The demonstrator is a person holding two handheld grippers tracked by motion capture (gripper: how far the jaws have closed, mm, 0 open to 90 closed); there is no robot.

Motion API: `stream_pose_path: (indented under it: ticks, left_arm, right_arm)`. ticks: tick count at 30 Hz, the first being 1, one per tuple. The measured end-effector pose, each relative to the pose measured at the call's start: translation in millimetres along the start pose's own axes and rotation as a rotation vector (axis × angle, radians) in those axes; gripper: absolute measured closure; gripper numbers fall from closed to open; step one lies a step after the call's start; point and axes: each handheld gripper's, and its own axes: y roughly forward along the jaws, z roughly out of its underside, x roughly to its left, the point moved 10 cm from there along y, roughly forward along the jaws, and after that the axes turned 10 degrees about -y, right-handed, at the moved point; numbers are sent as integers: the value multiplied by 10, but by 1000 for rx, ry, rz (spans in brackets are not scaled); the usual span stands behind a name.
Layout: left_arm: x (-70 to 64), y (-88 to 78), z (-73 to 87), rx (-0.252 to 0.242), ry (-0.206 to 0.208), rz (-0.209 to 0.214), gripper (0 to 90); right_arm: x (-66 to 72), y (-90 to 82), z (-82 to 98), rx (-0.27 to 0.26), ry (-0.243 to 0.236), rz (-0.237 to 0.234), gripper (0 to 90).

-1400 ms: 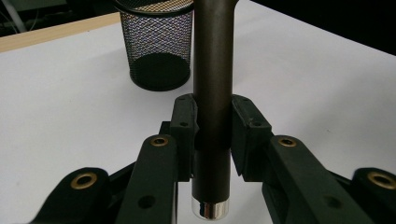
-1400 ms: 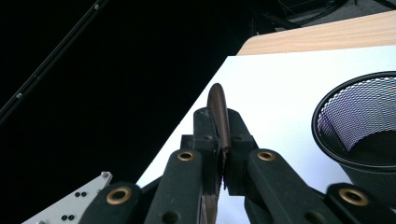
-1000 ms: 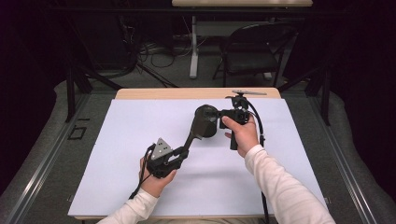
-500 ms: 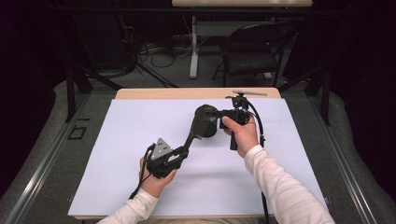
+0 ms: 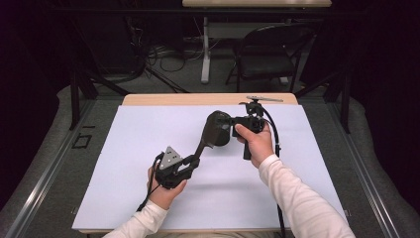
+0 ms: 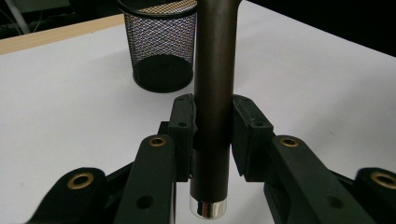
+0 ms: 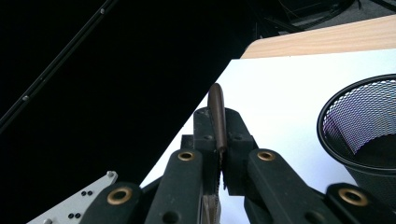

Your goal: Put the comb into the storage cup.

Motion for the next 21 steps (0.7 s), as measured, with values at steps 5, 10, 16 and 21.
stream_pose_path:
  ticks: [5,10,16,21]
  left_arm:
    - [-4,1,0,-1,-1,2,705]
    - [-3,0,-2,-3,-3,4,698]
    - [0,-3,-5,-3,-7,7,686]
    - [-8,1,-11,-8,-14,16,631]
  right_arm:
    - [-2,-2,-9,-8,-3,1,869]
    - [1,-9,-20,-15,-2,3,869]
    - [2,-14,-32,-22,1,2,869]
    - [5,-22,-41,-27,-3,0,869]
